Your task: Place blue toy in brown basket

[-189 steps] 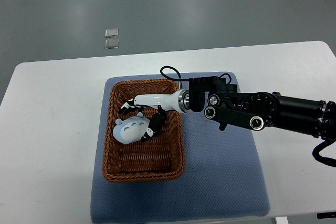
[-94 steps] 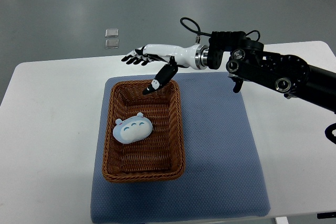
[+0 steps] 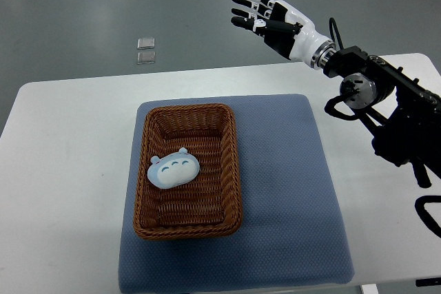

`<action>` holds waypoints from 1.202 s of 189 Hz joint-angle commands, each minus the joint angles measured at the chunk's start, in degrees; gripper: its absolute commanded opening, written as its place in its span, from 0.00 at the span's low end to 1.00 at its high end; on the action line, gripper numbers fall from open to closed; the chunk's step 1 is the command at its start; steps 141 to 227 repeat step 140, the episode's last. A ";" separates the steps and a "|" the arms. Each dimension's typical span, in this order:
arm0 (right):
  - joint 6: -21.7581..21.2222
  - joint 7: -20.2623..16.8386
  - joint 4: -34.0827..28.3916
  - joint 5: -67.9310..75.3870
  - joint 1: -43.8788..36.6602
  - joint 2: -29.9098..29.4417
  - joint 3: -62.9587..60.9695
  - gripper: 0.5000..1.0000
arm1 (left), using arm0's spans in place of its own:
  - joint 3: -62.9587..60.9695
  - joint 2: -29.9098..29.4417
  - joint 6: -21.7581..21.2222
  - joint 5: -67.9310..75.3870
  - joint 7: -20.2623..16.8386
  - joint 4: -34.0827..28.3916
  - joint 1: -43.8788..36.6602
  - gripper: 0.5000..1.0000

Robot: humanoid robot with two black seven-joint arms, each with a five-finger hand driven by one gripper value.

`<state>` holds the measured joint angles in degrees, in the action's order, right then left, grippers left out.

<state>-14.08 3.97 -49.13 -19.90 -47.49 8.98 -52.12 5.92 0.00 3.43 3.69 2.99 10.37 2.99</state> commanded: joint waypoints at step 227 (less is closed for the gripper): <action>-6.40 7.81 7.91 17.08 10.75 -2.48 -3.60 0.83 | -0.04 0.00 0.00 0.00 0.00 0.00 0.00 1.00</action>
